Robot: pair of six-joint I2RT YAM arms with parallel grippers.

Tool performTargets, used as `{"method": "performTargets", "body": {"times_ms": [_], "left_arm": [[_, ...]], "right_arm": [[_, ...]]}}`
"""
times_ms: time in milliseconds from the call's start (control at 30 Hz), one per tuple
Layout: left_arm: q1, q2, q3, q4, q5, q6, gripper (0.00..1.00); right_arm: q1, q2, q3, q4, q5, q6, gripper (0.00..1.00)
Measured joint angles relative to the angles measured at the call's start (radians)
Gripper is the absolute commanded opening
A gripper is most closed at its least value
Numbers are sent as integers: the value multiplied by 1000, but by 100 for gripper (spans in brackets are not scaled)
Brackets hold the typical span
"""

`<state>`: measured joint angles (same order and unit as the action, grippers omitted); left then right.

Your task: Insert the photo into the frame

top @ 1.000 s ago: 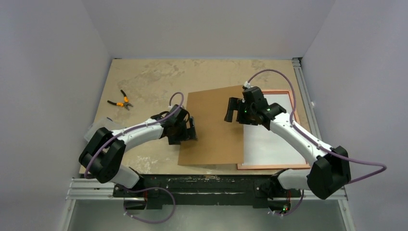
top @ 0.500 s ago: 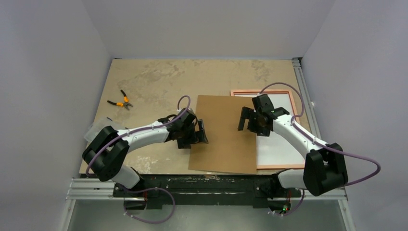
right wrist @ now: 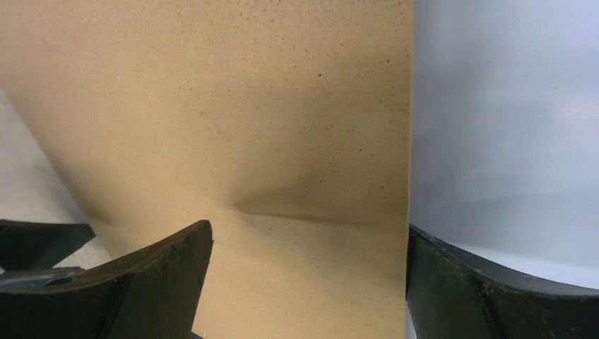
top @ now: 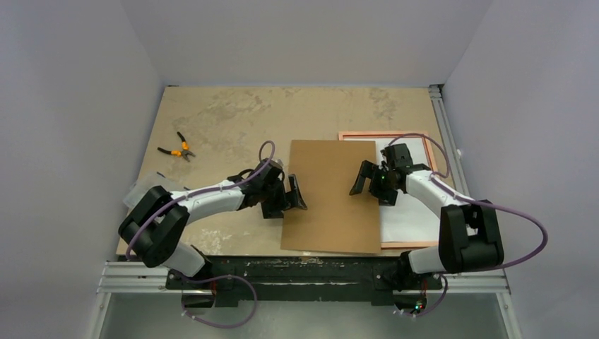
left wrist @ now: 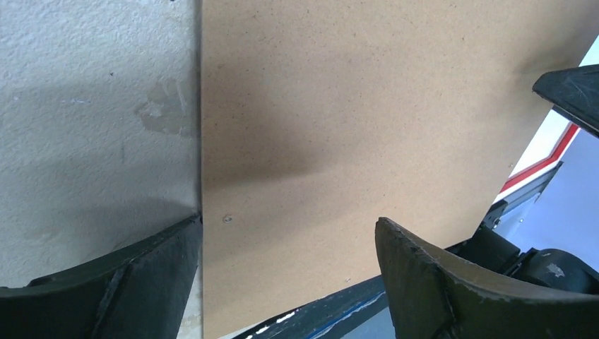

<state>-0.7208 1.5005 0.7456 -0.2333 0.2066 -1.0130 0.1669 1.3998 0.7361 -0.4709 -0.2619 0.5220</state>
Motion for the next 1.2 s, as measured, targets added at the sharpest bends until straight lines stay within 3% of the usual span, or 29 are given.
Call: {"method": "performTargets", "body": {"times_ms": [300, 433, 633, 800, 1200], "left_arm": [[14, 21, -3, 19, 45, 1, 89], [14, 24, -1, 18, 49, 1, 88], [7, 61, 15, 82, 107, -17, 88], [4, 74, 18, 105, 138, -19, 87], [-6, 72, 76, 11, 158, -2, 87]], "right_arm": [[-34, -108, -11, 47, -111, -19, 86], [-39, -199, 31, 53, -163, 9, 72], [-12, -277, 111, 66, -335, 103, 65], [23, -288, 157, 39, -384, 126, 68], [145, -294, 276, 29, -388, 140, 88]]}}
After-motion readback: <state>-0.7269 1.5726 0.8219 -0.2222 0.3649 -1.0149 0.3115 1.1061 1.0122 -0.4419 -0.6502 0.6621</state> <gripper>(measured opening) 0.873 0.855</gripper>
